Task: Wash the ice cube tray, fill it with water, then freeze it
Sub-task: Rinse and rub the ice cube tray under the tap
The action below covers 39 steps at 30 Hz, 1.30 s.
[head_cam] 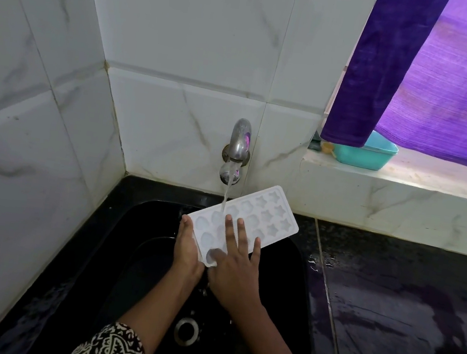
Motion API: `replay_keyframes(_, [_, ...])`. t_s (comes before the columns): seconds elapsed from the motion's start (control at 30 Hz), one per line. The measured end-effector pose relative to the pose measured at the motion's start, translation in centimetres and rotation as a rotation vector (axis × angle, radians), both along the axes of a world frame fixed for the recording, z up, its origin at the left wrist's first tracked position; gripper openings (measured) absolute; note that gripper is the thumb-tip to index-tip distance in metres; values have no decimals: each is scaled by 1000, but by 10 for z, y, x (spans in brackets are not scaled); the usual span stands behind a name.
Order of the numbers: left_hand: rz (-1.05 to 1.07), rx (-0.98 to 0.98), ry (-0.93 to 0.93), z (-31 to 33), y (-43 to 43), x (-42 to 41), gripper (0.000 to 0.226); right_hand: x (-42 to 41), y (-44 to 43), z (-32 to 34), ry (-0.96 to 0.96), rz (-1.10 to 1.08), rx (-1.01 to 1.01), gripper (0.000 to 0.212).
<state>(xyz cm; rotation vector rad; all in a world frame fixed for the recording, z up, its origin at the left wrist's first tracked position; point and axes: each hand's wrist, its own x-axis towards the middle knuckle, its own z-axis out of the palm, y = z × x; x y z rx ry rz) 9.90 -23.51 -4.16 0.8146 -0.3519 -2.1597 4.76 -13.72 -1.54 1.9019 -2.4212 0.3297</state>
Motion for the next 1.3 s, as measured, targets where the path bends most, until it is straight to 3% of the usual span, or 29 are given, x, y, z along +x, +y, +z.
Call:
replay_keyframes(0.17, [51, -6, -15, 6, -10, 1, 72, 3, 4, -4, -42, 74, 54, 32])
replay_keyframes(0.3, [20, -4, -37, 6, -6, 0, 73, -5, 0, 7, 19, 37, 81, 22])
replay_keyframes(0.53, [70, -37, -71, 6, -11, 8, 70, 5, 9, 4, -17, 22, 76, 31])
replay_keyframes(0.67, [60, -7, -73, 10, -3, 8, 70, 12, 9, 19, 188, -46, 82, 14])
replay_keyframes(0.73, [35, -8, -67, 12, -2, 7, 71, 24, 5, 17, 221, -46, 55, 18])
replay_keyframes(0.87, [35, 13, -71, 13, 0, 6, 71, 30, -3, 14, 30, -26, 86, 29])
replay_keyframes(1.0, [30, 20, -40, 18, -2, 0, 73, 11, 5, 19, -116, 32, 128, 20])
replay_keyframes(1.2, [12, 12, -68, 19, -1, -2, 69, -11, 3, 26, 158, 141, 92, 13])
replay_keyframes(1.3, [6, -26, -124, 20, -9, 1, 69, -2, 11, 28, 269, -7, 83, 14])
